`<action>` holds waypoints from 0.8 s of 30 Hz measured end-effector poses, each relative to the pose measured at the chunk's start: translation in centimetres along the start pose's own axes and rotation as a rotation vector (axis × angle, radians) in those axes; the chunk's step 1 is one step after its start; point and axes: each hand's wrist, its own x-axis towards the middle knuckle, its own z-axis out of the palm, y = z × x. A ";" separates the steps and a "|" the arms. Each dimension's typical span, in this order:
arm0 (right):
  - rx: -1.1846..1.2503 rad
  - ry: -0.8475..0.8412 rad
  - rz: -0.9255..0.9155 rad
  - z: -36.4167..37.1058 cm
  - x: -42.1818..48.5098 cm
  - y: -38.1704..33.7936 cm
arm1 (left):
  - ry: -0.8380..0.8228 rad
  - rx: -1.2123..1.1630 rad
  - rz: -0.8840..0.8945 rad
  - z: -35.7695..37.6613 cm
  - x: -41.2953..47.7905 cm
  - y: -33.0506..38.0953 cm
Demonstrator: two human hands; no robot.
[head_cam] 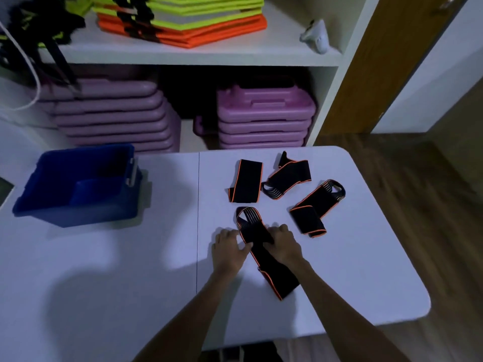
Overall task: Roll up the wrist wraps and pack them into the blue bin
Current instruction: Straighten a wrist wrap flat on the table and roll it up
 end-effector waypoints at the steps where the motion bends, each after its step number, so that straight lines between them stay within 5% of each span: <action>1: -0.023 -0.004 0.003 0.5 -0.1 -0.1 | -0.001 0.034 -0.003 0.4 -0.1 0.1; 7: 0.143 -0.065 -0.032 3.9 -1.7 -1.2 | 0.067 0.117 0.076 0.5 -0.2 -3.6; 15: -0.008 -0.124 -0.217 5.9 -1.7 -4.9 | 0.134 0.226 0.063 -3.1 -0.2 -8.8; 21: 0.203 -0.092 -0.257 6.6 -2.0 -4.9 | -0.004 0.179 0.013 -4.5 -0.5 -9.1; 24: 0.324 -0.049 -0.255 7.2 -3.2 -3.7 | -0.086 0.115 0.146 -4.9 -1.6 -10.3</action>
